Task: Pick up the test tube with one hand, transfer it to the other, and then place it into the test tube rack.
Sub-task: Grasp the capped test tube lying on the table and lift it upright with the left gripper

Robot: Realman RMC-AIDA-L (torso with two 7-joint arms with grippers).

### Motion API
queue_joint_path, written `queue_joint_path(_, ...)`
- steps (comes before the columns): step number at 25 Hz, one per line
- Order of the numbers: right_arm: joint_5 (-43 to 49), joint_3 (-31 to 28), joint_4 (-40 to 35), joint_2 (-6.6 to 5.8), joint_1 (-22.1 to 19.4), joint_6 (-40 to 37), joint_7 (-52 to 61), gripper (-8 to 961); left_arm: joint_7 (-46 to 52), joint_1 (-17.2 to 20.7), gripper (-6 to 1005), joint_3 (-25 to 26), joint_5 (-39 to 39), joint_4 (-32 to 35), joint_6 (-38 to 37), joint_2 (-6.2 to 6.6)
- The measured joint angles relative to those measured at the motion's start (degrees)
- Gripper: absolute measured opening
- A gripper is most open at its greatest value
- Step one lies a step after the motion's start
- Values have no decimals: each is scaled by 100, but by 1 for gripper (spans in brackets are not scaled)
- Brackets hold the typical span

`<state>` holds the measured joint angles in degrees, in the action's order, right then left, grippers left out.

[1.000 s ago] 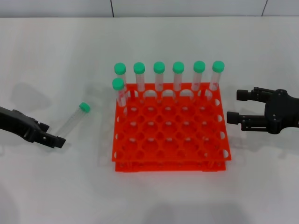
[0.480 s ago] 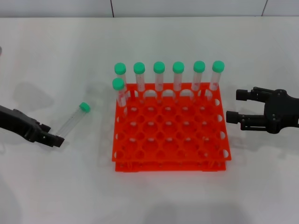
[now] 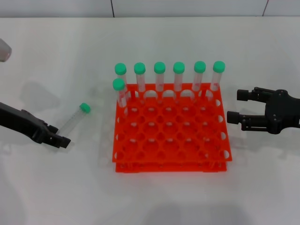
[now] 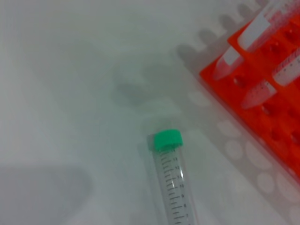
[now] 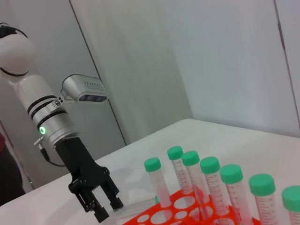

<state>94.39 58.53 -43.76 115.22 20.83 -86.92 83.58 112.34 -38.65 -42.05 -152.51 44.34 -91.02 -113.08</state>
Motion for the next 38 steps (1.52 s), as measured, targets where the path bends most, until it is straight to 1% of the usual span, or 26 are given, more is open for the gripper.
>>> queue_joint_path(17, 0, -9, 3, -1, -18, 19, 0, 844, 2, -22, 578, -64, -25, -84, 140, -3)
queue_joint_path(25, 0, -34, 9, -1, -27, 59, 0, 843, 65, -86, 439, -85, -150, -84, 174, 30)
queue_joint_path(30, 0, -19, 16, 0, -19, 93, 0, 844, 90, -150, 442, -85, -307, -84, 209, 10)
queue_joint_path(38, 0, -41, 18, -1, -17, 98, 0, 844, 92, -191, 441, -84, -325, -84, 212, 3)
